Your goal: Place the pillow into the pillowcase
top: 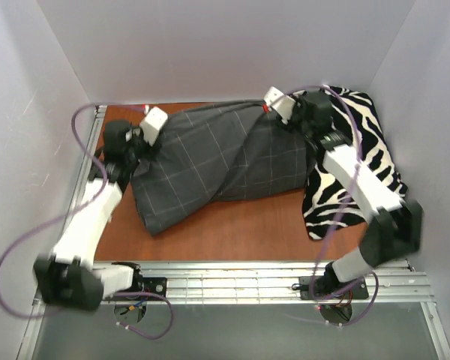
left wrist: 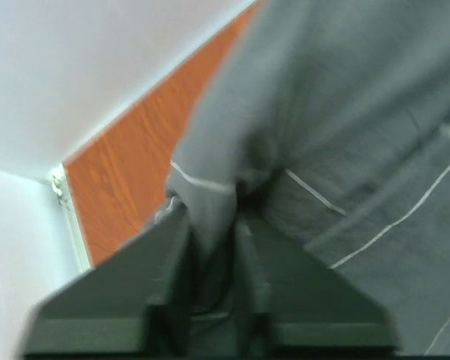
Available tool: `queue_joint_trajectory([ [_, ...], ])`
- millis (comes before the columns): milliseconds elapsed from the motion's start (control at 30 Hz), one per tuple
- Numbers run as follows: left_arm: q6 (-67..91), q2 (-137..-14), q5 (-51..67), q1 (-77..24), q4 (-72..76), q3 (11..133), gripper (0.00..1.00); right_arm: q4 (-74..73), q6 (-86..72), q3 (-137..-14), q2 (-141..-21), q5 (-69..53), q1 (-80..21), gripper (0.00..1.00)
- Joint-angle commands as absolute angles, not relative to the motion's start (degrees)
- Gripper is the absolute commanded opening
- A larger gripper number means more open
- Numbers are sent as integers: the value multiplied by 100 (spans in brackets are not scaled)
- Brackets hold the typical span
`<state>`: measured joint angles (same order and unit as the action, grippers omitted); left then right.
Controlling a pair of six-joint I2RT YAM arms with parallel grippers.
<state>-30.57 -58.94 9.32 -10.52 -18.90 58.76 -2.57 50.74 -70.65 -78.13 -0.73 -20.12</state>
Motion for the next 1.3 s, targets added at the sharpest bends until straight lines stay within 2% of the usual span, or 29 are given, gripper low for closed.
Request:
queue_joint_trajectory([
  [0,-2420,-7936,737,-310,-905,6907,23,-435,4730,-8447,-9540,798,-1934,60],
  [33,-2008,-8432,973,-116,-1271,7413,32,-622,4520,-8977,-10302,1244,-1916,68],
  [100,-1311,-8998,1186,447,-1668,8355,40,-1296,4273,-10066,-10739,1336,-1890,77],
  [133,-1240,-9165,1326,640,-1713,8750,51,-1379,4097,-10203,-10784,1162,-1898,79],
  [167,-1239,-9158,1388,685,-1670,8815,57,-1432,4026,-10248,-10723,1056,-1907,81],
  [200,-1318,-9132,1380,712,-1653,8850,59,-1485,3964,-10248,-10636,915,-1916,87],
  [367,-1565,-8780,1765,738,-1766,8202,61,-1766,3858,-9520,-10265,-113,-2135,80],
  [600,-731,-9105,2232,835,-1873,7497,61,-2838,3094,-9141,-10977,-1352,-2557,74],
  [667,-379,-9515,2259,914,-1863,7671,61,-2970,3129,-8792,-11100,-1362,-2636,74],
  [700,-274,-9666,2285,940,-1881,7769,75,-2971,3181,-8676,-11135,-1293,-2680,74],
  [800,113,-10385,2224,984,-1934,8163,75,-2971,3322,-8245,-11162,-978,-2663,74],
  [933,509,-11178,1453,1072,-1899,8639,75,-2944,3515,-7990,-11206,-738,-2663,73],
  [1267,1072,-12347,2083,1239,-1011,9061,69,-2848,3849,-7822,-11232,-431,-2637,72],
])
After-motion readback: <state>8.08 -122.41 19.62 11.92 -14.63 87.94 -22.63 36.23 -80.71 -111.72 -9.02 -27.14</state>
